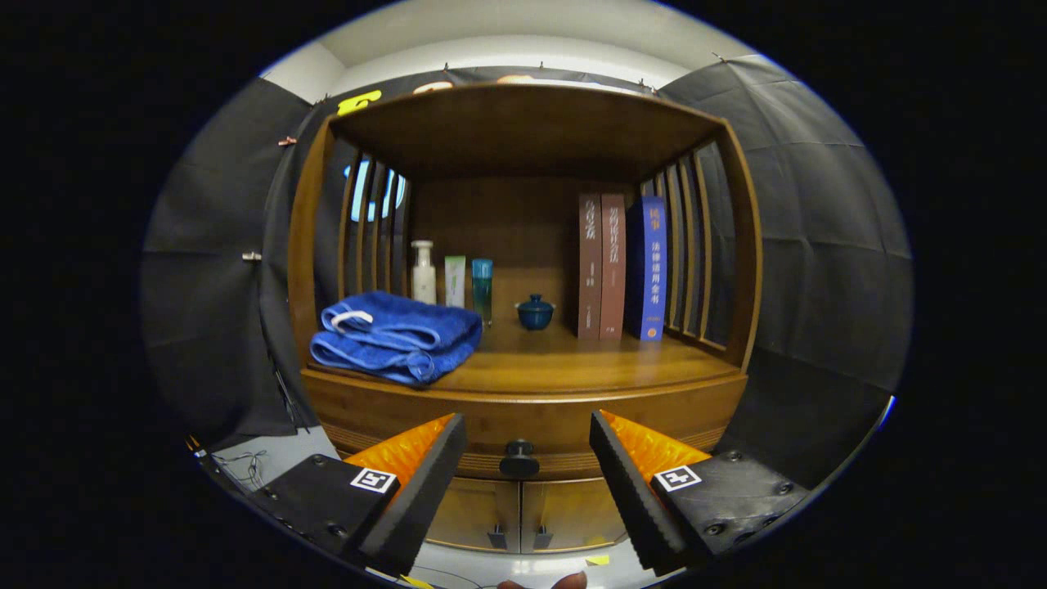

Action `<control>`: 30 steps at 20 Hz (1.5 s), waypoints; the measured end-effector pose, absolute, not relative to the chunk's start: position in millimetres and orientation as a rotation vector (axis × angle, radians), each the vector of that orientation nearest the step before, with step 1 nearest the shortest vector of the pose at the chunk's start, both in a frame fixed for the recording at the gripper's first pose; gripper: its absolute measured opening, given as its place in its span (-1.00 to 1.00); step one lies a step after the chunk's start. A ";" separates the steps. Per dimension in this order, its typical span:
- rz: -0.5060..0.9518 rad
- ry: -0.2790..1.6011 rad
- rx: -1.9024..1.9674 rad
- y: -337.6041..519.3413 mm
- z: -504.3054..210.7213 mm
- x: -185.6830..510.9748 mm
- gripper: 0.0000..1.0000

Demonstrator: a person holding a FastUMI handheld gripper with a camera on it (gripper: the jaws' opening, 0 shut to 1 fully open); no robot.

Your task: Pull open the drawer, take out the items inside it, and place them on the countertop above the cabinet.

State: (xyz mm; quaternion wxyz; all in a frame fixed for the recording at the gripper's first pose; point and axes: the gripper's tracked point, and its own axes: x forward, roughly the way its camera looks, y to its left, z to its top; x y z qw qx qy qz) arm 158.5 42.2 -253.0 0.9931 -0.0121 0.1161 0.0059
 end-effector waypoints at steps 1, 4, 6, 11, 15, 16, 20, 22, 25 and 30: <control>0.007 0.256 -0.026 41.6 -266.6 164.3 0.97; 0.003 0.312 -0.012 46.9 -306.3 187.7 0.97; -0.002 0.342 -0.002 46.7 -325.5 196.4 0.97; 0.004 0.394 0.024 48.4 -356.5 209.8 0.42; 0.006 0.373 -0.031 47.0 -358.4 212.5 -0.06; 0.004 0.366 -0.019 48.1 -355.7 211.5 -0.16; 0.011 0.391 -0.001 47.0 -356.9 208.2 -0.37; 0.012 0.400 -0.009 47.1 -356.7 201.2 -0.37; 0.013 0.400 -0.005 45.3 -353.7 182.5 -0.37; 0.018 0.402 -0.007 44.0 -348.8 140.6 -0.38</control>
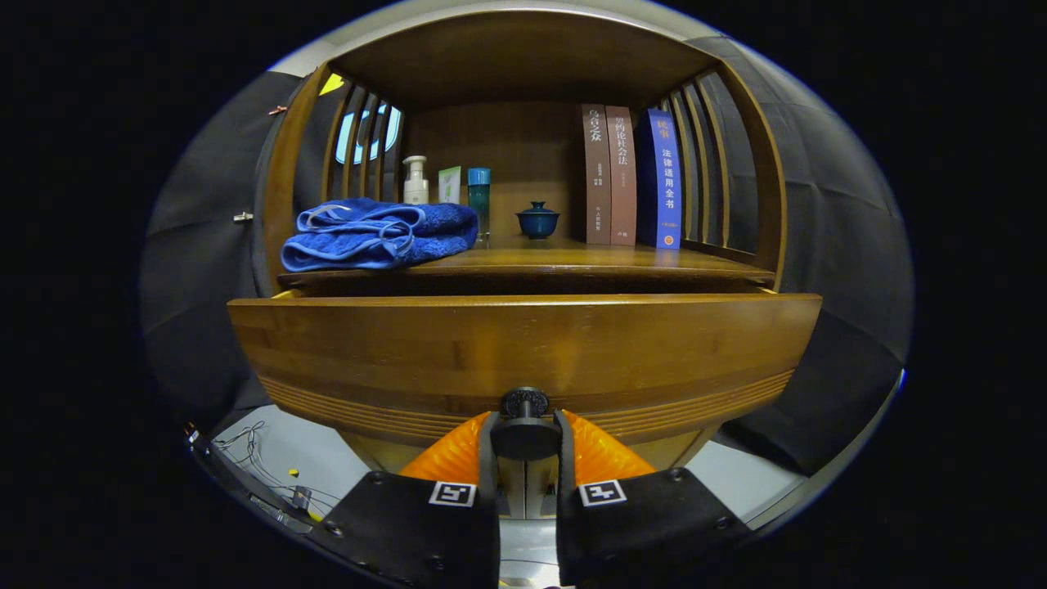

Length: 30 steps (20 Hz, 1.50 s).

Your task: Pull open the drawer, take out the items inside it, and place them on the countertop above the cabinet.

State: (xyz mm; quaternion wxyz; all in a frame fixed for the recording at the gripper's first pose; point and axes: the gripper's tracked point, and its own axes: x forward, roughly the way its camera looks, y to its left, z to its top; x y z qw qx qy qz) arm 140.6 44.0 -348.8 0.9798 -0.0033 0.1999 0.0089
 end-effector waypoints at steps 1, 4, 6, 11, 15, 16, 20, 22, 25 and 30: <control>0.023 0.404 -0.008 44.0 -347.4 130.8 -0.38; 0.031 0.408 -0.013 42.3 -344.0 105.1 -0.38; 0.034 0.409 -0.005 41.0 -342.1 87.1 -0.38; 0.034 0.423 -0.008 37.7 -342.8 53.7 -0.38; 0.030 0.420 -0.010 37.7 -346.4 45.0 -0.38; 0.029 0.413 -0.016 37.5 -345.2 45.4 -0.38; 0.028 0.406 -0.034 36.7 -346.4 45.3 -0.38; 0.042 0.425 -0.002 39.4 -345.9 46.7 -0.25; 0.043 0.406 0.042 34.2 -328.3 42.8 0.24; 0.050 0.416 0.032 27.5 -291.6 32.4 1.00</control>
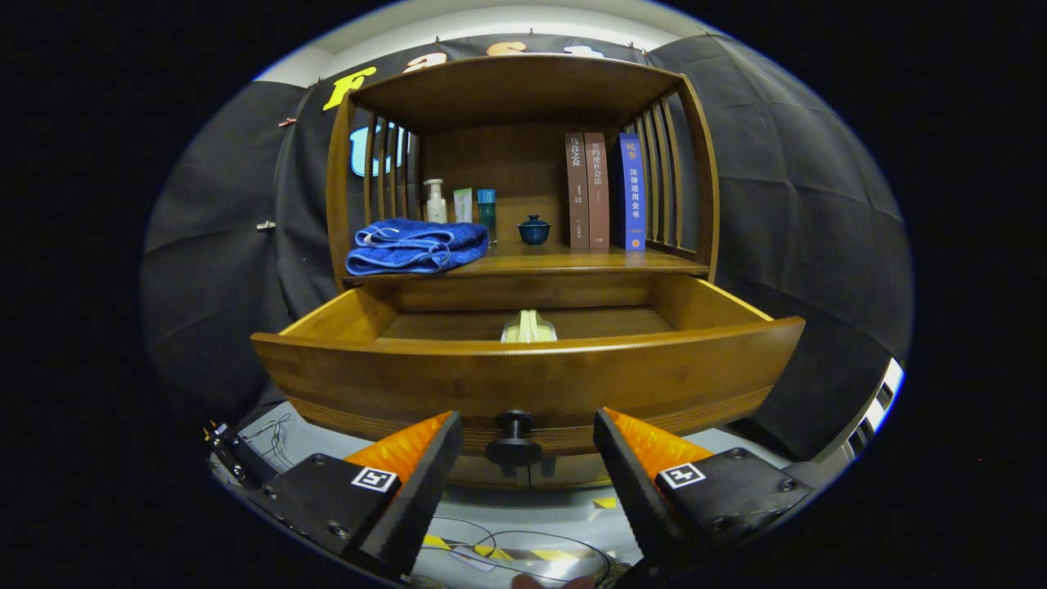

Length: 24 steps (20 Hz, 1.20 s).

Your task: Pull open the drawer, take out the items inside it, and place them on the countertop above the cabinet.

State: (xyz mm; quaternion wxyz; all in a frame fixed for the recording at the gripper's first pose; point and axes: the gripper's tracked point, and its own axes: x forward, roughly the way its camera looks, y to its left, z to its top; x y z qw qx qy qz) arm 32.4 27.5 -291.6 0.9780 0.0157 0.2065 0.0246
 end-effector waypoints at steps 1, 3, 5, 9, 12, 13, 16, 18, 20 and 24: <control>0.053 0.420 0.040 27.3 -281.4 32.4 1.00; 0.057 0.415 0.053 28.6 -257.3 36.9 1.00; 0.038 0.408 0.042 23.7 -233.1 48.8 1.00; -0.004 0.492 0.044 17.2 -211.6 90.8 1.00; 0.008 0.606 0.025 21.8 -223.5 130.2 1.00; 0.013 0.646 0.002 23.1 -230.5 142.4 0.99; 0.051 0.768 -0.013 37.3 -257.2 170.0 0.99; 0.049 0.864 -0.019 38.5 -279.7 181.3 0.99; 0.050 0.937 -0.001 43.8 -300.2 187.9 0.99; 0.057 0.988 0.010 48.7 -316.7 208.0 0.99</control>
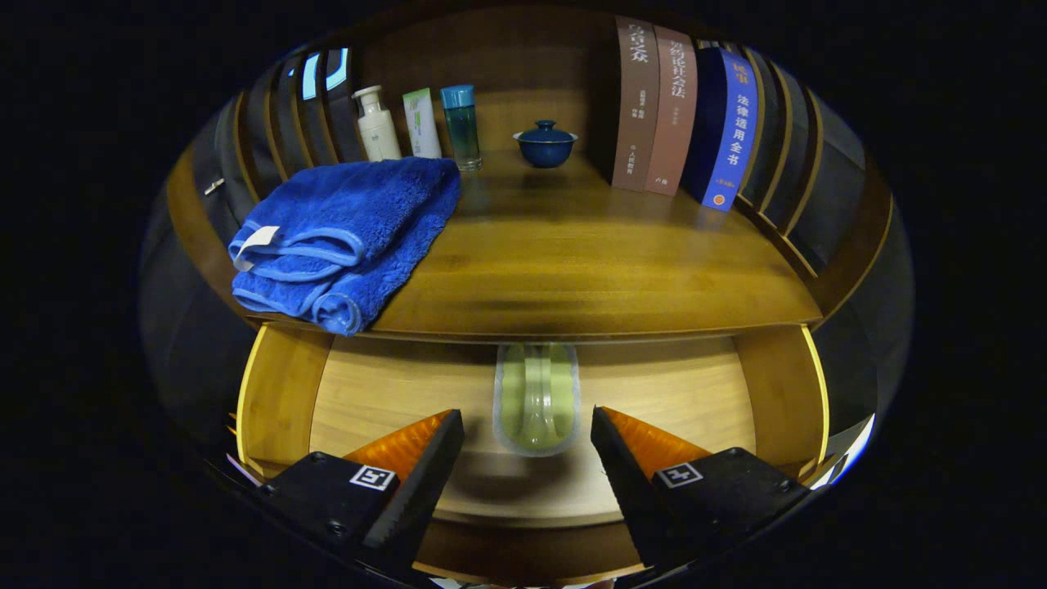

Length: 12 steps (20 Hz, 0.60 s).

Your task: Pull open the drawer, take out the items inside it, and place them on the countertop above the cabinet.

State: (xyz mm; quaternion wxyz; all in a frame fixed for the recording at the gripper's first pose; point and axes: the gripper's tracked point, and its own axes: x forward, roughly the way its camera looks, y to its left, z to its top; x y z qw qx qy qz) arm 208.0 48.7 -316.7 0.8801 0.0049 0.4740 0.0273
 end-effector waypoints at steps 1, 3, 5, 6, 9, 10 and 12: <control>0.061 0.996 0.026 50.2 -321.2 213.8 0.98; 0.025 1.010 0.019 42.0 -333.1 223.4 0.95; 0.015 1.067 0.035 41.7 -342.2 223.9 0.93; 0.012 1.052 0.039 41.7 -341.7 227.6 0.77; -0.007 1.061 -0.016 36.0 -343.1 233.9 0.36; -0.009 1.074 -0.018 37.7 -347.1 233.0 0.18; -0.027 1.085 -0.017 35.8 -347.0 238.0 -0.18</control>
